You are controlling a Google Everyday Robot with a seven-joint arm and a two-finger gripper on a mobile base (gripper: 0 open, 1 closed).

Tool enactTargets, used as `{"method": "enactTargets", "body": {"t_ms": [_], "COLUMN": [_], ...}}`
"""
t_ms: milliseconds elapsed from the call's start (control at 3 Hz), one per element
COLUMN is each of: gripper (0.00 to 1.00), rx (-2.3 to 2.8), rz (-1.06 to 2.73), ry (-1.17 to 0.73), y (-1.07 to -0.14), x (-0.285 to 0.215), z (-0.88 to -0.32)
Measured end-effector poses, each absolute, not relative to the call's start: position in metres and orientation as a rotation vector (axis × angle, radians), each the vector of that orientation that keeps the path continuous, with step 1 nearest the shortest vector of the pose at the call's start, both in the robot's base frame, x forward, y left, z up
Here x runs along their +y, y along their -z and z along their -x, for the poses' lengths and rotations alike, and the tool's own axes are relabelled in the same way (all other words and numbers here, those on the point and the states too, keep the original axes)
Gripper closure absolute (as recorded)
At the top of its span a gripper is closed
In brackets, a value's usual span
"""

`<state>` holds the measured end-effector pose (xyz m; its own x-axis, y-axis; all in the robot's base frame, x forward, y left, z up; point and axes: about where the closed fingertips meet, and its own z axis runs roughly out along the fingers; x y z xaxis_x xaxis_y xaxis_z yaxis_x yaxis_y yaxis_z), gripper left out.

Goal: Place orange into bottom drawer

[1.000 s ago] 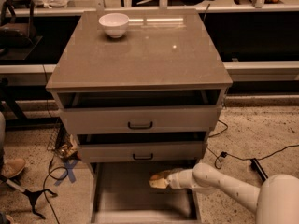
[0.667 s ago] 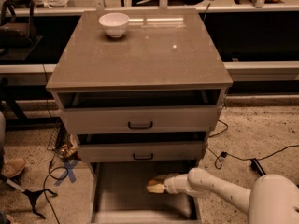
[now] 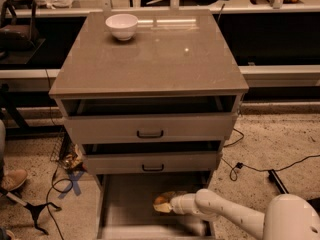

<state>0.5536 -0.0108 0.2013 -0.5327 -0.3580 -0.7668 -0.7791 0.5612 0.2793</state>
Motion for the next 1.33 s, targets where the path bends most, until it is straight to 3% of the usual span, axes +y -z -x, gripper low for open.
{"method": "enactTargets", "body": {"t_ms": [1000, 1333], "gripper": [0.99, 0.77], "rx": [2.106, 2.111], "rz": [0.909, 0.911], "ry": [-0.772, -0.760], "y": [-0.166, -0.159], "x": [0.016, 0.022], "z": [-0.560, -0.564]}}
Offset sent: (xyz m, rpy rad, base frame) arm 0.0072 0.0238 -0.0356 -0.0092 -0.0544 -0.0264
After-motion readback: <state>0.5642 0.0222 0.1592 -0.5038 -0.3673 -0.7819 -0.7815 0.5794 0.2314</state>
